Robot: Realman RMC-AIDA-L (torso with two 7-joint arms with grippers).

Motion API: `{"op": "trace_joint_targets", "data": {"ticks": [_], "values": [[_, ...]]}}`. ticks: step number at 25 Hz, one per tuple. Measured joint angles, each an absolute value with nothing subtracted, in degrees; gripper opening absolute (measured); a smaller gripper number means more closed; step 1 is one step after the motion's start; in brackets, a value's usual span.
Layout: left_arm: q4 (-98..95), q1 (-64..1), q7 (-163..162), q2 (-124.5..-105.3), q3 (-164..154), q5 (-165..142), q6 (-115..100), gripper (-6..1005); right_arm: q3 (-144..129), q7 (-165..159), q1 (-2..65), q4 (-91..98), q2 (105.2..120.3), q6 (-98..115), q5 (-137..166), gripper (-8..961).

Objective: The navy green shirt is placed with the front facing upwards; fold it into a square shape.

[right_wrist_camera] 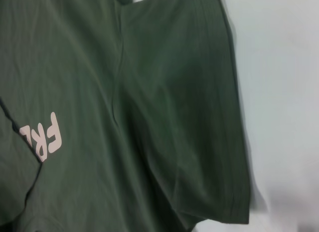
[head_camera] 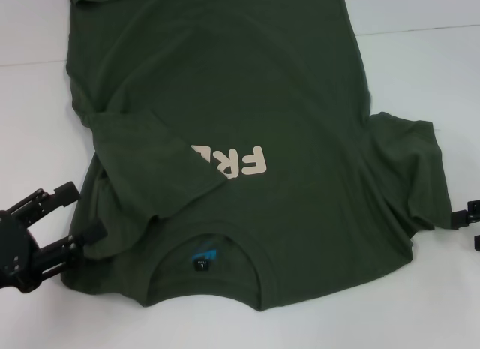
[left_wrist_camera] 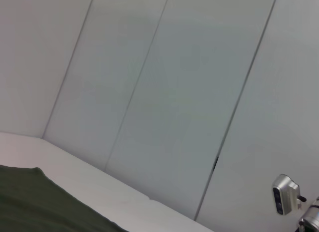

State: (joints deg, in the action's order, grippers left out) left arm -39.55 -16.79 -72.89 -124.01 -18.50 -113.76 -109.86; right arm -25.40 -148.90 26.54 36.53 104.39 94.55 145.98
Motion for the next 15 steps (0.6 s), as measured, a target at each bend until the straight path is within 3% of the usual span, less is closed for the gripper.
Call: {"op": "trace_joint_targets", "data": {"ticks": [15], "values": [[-39.6,-16.8,-72.9,-124.01,-18.4,-113.8,-109.9,840,-25.9,-148.8,28.6,34.9,104.42,92.8,146.0,745]]}}
